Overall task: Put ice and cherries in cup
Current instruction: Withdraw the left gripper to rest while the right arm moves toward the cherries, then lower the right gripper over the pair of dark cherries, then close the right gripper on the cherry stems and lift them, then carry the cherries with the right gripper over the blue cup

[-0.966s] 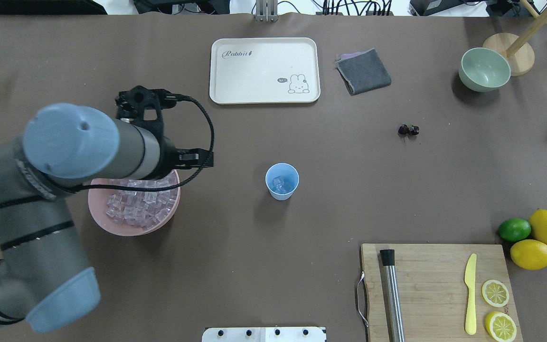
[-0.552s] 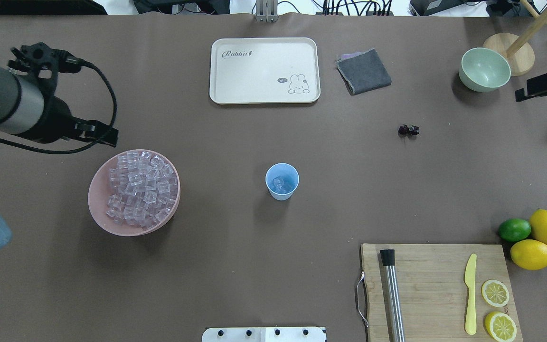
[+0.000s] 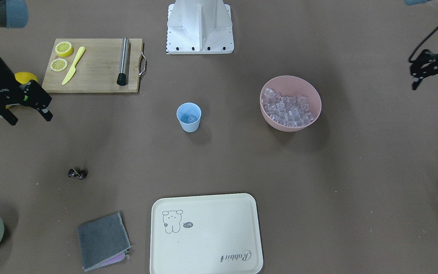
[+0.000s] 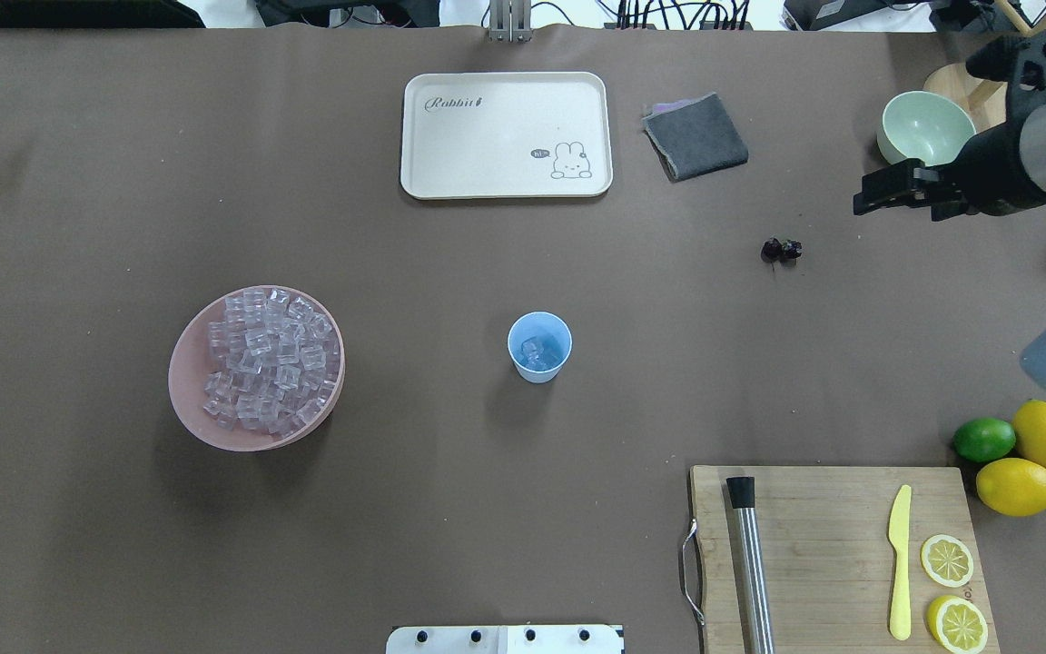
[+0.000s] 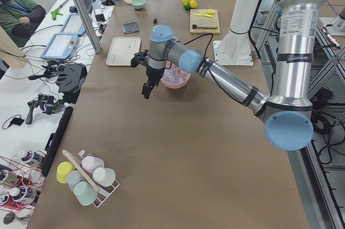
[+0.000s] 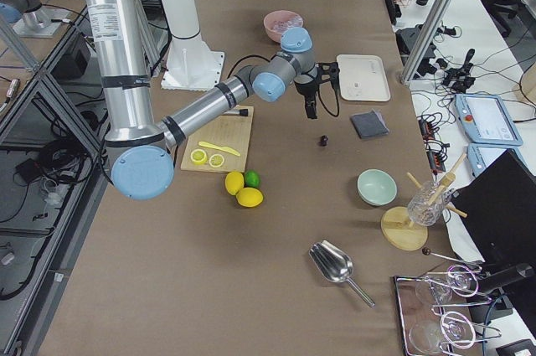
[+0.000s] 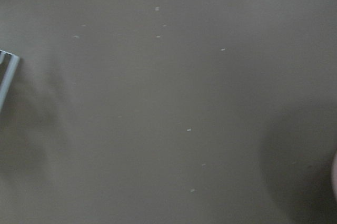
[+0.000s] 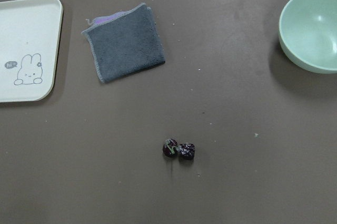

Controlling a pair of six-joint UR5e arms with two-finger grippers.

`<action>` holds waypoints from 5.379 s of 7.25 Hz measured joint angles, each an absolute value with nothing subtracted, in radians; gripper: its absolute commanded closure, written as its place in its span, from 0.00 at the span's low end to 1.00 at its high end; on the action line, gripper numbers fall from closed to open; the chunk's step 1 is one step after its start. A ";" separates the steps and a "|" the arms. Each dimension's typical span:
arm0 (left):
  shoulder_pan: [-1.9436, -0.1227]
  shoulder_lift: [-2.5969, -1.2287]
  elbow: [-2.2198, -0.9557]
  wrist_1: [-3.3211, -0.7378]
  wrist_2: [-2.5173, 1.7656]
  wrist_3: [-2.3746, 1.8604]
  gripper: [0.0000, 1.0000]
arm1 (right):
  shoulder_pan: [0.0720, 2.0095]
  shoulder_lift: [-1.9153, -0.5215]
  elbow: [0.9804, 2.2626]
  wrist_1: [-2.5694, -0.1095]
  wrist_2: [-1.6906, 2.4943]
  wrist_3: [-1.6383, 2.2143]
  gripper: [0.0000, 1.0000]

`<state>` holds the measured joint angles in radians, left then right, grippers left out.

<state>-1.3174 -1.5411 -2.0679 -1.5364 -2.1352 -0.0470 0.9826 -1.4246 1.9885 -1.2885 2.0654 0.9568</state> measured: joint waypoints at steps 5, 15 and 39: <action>-1.710 -1.434 -1.766 -1.569 -2.306 0.417 0.02 | 0.848 -1.392 1.900 -1.282 1.928 0.962 0.00; -1.732 -1.376 -1.746 -1.661 -2.344 0.425 0.02 | 0.836 -1.211 1.616 -1.273 1.850 0.367 0.27; -1.732 -1.332 -1.736 -1.717 -2.348 0.428 0.02 | 0.595 -1.053 1.787 -1.298 1.734 1.397 1.00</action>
<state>-1.7323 -1.3315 -1.7361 -1.7165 -2.3477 0.4278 0.5946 -1.0529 1.7873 -1.2979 1.7341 1.3973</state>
